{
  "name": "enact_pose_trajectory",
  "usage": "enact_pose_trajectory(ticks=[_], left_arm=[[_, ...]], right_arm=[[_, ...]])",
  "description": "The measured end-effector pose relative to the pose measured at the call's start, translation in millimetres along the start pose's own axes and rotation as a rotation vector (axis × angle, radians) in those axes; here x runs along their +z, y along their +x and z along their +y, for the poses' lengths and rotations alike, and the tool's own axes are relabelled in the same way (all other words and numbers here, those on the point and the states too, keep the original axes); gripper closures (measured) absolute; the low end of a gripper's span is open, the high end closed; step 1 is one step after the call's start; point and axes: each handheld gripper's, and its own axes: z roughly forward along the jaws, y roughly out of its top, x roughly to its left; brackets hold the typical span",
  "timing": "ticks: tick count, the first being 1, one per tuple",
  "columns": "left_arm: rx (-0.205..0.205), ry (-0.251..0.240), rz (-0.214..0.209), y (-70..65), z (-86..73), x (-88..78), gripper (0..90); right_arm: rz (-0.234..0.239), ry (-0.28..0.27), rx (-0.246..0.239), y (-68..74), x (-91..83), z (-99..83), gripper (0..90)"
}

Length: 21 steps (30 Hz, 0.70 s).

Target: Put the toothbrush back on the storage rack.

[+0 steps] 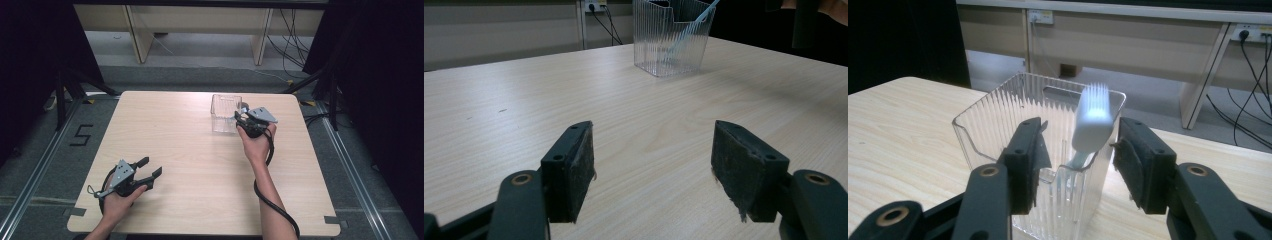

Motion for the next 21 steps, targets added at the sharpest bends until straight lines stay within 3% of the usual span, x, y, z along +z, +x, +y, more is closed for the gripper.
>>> enact_pose_trajectory(ticks=[1, 2, 8, 9, 11, 17, 19, 21], left_arm=[[-0.001, -0.006, -0.001, 0.0, -0.2, 0.5, 33.2], [0.004, 0.020, 0.004, -0.1, 0.8, -1.6, 33.2], [0.004, 0.019, 0.003, -0.8, 0.8, -1.6, 33.2], [0.004, 0.019, 0.003, -0.8, 0.8, -1.6, 33.2], [0.003, 0.015, 0.002, -1.1, 0.7, -1.5, 33.2], [0.002, 0.016, 0.001, -1.4, 0.9, -1.5, 33.2], [0.002, 0.017, 0.001, -1.6, 0.9, -1.5, 33.2], [0.002, 0.018, 0.002, -1.6, 0.9, -1.6, 33.2]], right_arm=[[0.009, -0.008, 0.010, 0.5, -0.4, 0.5, 52.6], [0.002, 0.005, 0.017, 1.4, -2.5, 1.3, 52.0], [0.000, 0.012, -0.021, -1.9, -7.3, 3.5, 50.4], [0.002, 0.025, 0.005, -0.8, -8.7, 2.8, 50.1], [0.002, 0.033, 0.008, -0.9, -9.9, 2.0, 49.7], [0.000, 0.051, -0.015, -3.1, -15.6, -1.0, 48.4], [0.004, 0.063, 0.004, -2.1, -18.3, -1.7, 48.2], [0.009, 0.068, -0.006, -2.2, -21.6, -2.1, 47.8]])
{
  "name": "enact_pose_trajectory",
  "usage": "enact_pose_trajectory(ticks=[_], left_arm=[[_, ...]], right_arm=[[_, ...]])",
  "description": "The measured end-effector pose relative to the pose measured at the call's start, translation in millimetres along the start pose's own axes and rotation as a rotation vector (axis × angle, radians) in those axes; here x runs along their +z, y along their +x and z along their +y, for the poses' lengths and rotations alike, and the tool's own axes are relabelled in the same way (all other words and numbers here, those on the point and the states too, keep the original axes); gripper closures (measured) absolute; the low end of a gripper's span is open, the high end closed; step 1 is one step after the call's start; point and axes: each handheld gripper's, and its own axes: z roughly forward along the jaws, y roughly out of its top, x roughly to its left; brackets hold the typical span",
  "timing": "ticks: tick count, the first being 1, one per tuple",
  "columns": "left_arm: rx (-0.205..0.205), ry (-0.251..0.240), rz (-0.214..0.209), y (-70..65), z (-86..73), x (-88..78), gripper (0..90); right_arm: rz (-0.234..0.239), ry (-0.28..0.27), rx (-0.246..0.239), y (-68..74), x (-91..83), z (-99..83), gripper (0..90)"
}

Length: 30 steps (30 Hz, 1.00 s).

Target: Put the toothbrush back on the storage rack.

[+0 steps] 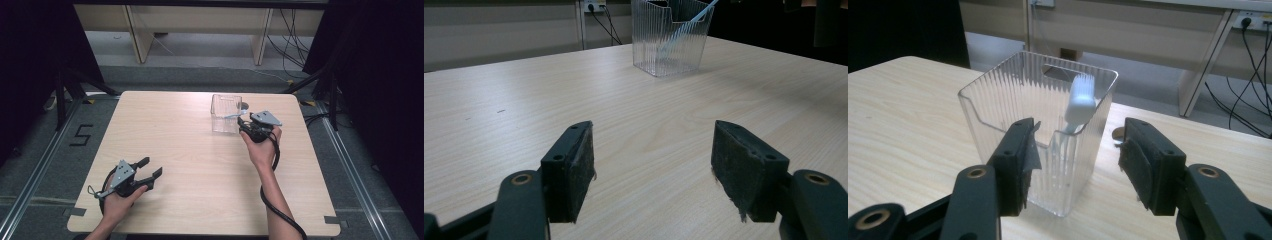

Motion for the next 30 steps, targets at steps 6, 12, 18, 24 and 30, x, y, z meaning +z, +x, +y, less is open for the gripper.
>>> enact_pose_trajectory(ticks=[6, 12, 18, 24, 30], left_arm=[[-0.001, -0.001, 0.000, -0.3, 0.0, -0.1, 33.2], [0.000, -0.001, 0.000, -0.4, 0.0, -0.2, 33.2], [0.000, -0.001, 0.000, -0.4, 0.1, -0.1, 33.2], [0.000, -0.001, 0.001, -0.4, 0.1, -0.4, 33.2], [0.000, -0.001, 0.001, -0.6, 0.1, -0.3, 33.2]], right_arm=[[0.020, 0.008, -0.027, -1.2, -7.2, -1.9, 46.8], [0.011, 0.037, -0.009, -2.3, -16.2, -5.5, 46.6], [0.013, 0.051, -0.029, -5.3, -23.3, -9.7, 46.3], [0.018, 0.090, -0.047, -8.0, -30.9, -14.6, 45.6], [0.008, 0.131, -0.015, -6.5, -41.2, -19.9, 45.4]])
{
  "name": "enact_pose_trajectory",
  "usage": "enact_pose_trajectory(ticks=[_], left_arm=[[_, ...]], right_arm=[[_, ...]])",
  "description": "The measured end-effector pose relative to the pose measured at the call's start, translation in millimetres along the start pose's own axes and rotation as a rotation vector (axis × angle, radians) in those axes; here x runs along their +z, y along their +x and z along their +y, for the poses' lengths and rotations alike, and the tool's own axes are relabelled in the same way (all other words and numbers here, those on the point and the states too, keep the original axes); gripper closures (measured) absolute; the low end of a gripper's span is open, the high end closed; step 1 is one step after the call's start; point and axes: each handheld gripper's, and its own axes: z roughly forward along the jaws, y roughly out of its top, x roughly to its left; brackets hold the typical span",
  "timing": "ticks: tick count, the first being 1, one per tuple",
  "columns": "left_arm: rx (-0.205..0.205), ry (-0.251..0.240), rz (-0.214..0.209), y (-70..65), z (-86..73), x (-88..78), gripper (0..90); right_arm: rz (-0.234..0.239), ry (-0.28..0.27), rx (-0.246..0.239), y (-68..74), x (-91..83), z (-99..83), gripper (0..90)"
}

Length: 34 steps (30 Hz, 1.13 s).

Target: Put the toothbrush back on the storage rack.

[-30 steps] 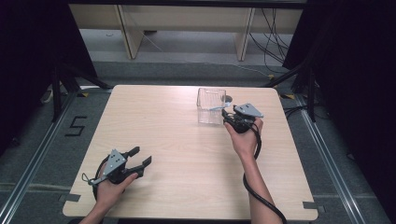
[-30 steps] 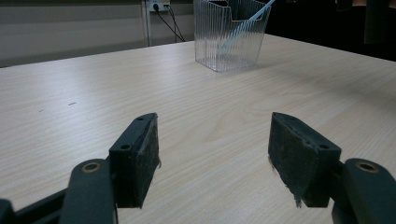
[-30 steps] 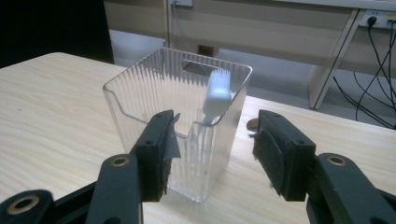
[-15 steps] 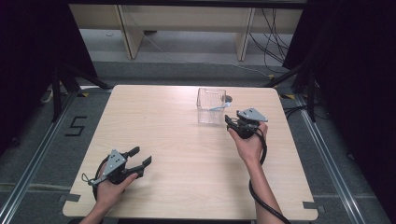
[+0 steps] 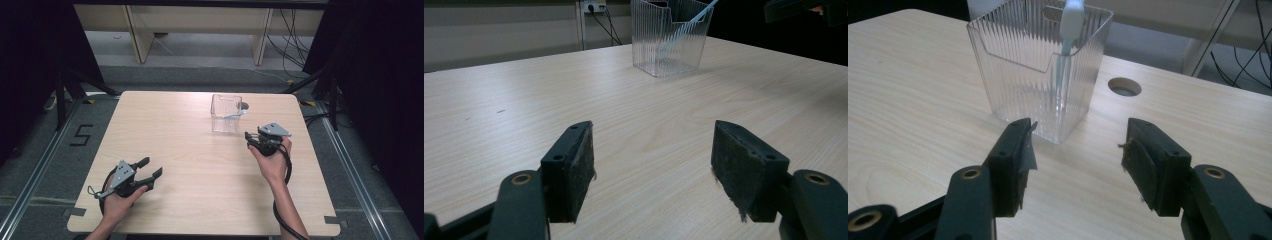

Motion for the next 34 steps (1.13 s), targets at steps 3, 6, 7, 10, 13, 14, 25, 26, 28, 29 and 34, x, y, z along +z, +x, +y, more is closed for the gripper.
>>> enact_pose_trajectory(ticks=[3, 6, 7, 10, 13, 14, 25, 26, 28, 29, 34], left_arm=[[0.000, 0.000, 0.001, -0.2, 0.0, 0.0, 33.2], [0.000, -0.001, 0.000, -0.3, 0.0, 0.0, 33.2], [0.000, 0.000, 0.000, -0.3, 0.0, 0.0, 33.2], [0.000, 0.000, 0.001, -0.1, 0.0, -0.2, 33.2], [0.000, 0.000, 0.001, -0.2, 0.0, -0.1, 33.2], [-0.004, -0.022, -0.004, -0.4, -0.7, 1.8, 33.2], [0.001, 0.000, 0.001, -0.1, 0.1, -0.3, 33.2], [0.000, 0.000, 0.001, -0.2, 0.1, -0.3, 33.2], [0.000, 0.000, 0.001, -0.3, 0.1, -0.2, 33.2], [0.000, 0.000, 0.002, -0.3, 0.1, -0.3, 33.2], [0.000, 0.001, 0.002, 0.1, 0.0, -0.1, 33.2]], right_arm=[[0.007, 0.006, 0.006, 0.1, -3.1, -4.0, 45.3], [-0.001, 0.017, -0.010, -1.9, -8.1, -9.1, 45.2], [0.024, 0.023, -0.001, -2.5, -8.6, -10.3, 45.2], [0.002, 0.032, -0.012, -4.3, -14.8, -16.3, 45.1], [0.007, 0.048, 0.009, -4.3, -19.0, -22.4, 45.1], [0.017, 0.042, 0.009, -5.4, -20.3, -25.7, 45.1], [0.013, 0.061, 0.045, -1.7, -36.2, -54.5, 44.9], [0.013, 0.054, 0.057, -0.1, -37.5, -57.0, 44.9], [0.018, 0.047, 0.057, 1.2, -39.8, -60.4, 44.8], [0.013, 0.041, 0.062, 2.0, -41.1, -62.1, 44.9], [0.031, 0.041, 0.082, 4.6, -45.3, -69.2, 44.8]])
